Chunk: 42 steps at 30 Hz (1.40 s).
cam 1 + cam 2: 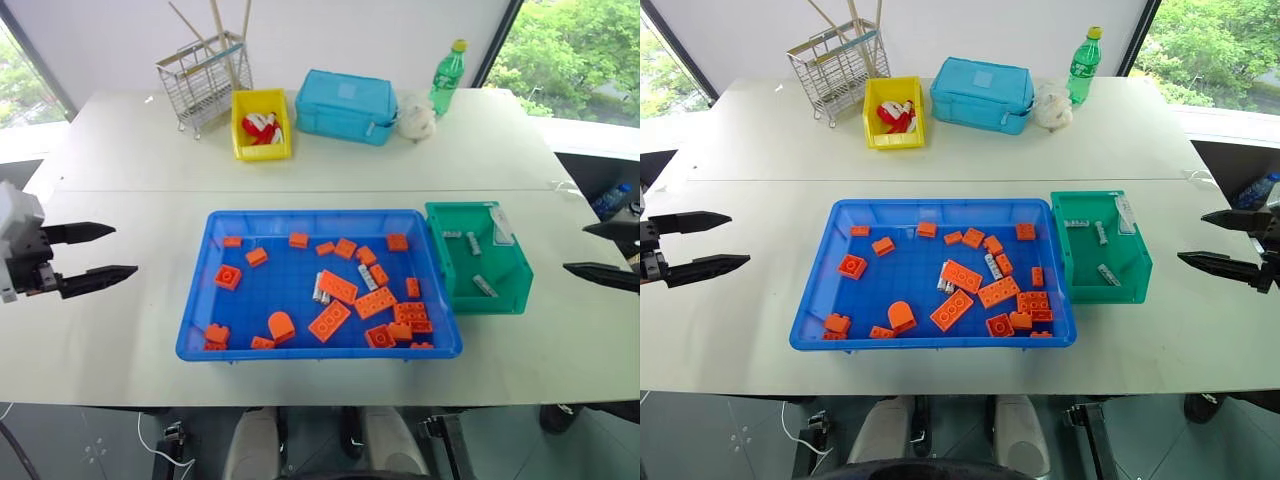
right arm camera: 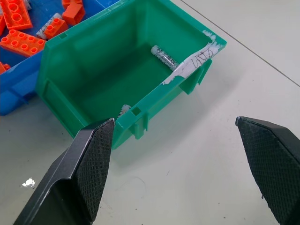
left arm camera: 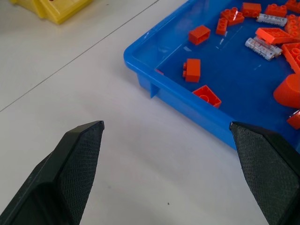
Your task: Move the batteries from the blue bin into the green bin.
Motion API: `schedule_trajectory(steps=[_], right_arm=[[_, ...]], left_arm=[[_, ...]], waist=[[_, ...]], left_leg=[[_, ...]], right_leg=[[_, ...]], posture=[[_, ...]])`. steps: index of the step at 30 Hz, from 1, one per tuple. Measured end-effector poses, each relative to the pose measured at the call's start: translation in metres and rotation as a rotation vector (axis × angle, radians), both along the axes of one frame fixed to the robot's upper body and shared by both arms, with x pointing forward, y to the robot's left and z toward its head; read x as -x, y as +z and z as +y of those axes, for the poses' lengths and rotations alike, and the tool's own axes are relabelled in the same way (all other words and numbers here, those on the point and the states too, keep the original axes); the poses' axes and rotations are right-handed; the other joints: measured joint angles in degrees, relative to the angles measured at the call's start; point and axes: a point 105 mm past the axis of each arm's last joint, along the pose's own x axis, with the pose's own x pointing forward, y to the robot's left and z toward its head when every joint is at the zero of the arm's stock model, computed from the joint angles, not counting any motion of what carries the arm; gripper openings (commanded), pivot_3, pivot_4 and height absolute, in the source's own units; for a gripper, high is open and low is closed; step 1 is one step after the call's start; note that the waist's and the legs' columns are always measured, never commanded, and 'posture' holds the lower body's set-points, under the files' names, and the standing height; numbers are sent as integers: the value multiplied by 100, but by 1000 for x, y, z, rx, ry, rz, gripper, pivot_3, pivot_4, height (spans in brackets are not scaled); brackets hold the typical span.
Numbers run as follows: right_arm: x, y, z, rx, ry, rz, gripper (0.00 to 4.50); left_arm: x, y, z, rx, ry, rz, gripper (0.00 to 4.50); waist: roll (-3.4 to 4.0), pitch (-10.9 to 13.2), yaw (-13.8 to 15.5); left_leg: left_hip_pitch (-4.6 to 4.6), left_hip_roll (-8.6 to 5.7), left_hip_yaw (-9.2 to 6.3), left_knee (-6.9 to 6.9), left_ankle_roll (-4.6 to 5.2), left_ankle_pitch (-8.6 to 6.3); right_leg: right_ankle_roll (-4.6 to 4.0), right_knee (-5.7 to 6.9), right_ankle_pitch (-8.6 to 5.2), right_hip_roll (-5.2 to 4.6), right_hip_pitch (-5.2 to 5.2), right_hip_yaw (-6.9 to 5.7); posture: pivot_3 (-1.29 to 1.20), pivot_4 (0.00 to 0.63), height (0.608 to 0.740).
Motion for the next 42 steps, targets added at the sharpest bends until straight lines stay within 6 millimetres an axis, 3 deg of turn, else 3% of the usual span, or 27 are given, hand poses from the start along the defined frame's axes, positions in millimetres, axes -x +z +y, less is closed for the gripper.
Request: schedule_trajectory(steps=[14, 19, 23, 27, 29, 32, 36, 42], right_arm=[[-5, -8, -7, -17, -19, 9, 4277], [-14, 1, -7, -1, -29, -39, 4277], [-27, 16, 4, 3, -21, -90, 4277], [-36, 22, 36, -2, 68, -81, 4277], [-42, 27, 69, -14, 149, -82, 4277], [-43, 28, 135, -24, 331, -65, 4277], [-41, 7, 197, -52, 444, 27, 4277], [-37, -27, 258, -75, 523, 143, 4277]], left_arm=[[3, 3, -1, 11, 7, -5, 4500], [4, 5, -11, 22, -22, -16, 4500], [6, 9, -31, 45, -85, -25, 4500], [11, 11, -53, 48, -163, -21, 4500], [13, 12, -70, 57, -232, -14, 4500], [20, 9, -98, 55, -364, 11, 4500], [26, -4, -115, 48, -464, 78, 4500], [26, -15, -126, 27, -536, 119, 4500]], waist=[[1, 0, 0], [5, 2, -17], [5, 2, -14], [5, 2, -10], [6, 2, -19], [5, 2, -21], [5, 3, 21], [0, 3, 13]], left_leg=[[1, -1, 3, 1, 0, 0], [2, 0, 4, 1, 0, 0], [2, 0, 3, 1, 0, 0], [2, 0, 1, 1, 0, 0], [3, 1, 0, 2, 0, 1], [3, 2, -7, 3, 0, 1], [-5, 1, -12, 4, 0, 1], [-9, -1, -11, 17, 2, 1]], right_leg=[[0, 1, 1, 0, 2, 1], [0, 4, 1, 2, 1, 3], [0, 5, 1, 3, 2, 4], [1, 7, 2, 6, 2, 5], [1, 8, 2, 8, 2, 7], [1, 12, 2, 14, 2, 9], [0, 12, 2, 16, -1, 7], [0, 12, 2, 14, 2, 8]], posture=[[0, 150, 736], [0, 150, 736], [0, 150, 736], [0, 150, 736], [0, 150, 736], [0, 150, 736], [0, 150, 736], [0, 150, 736]])
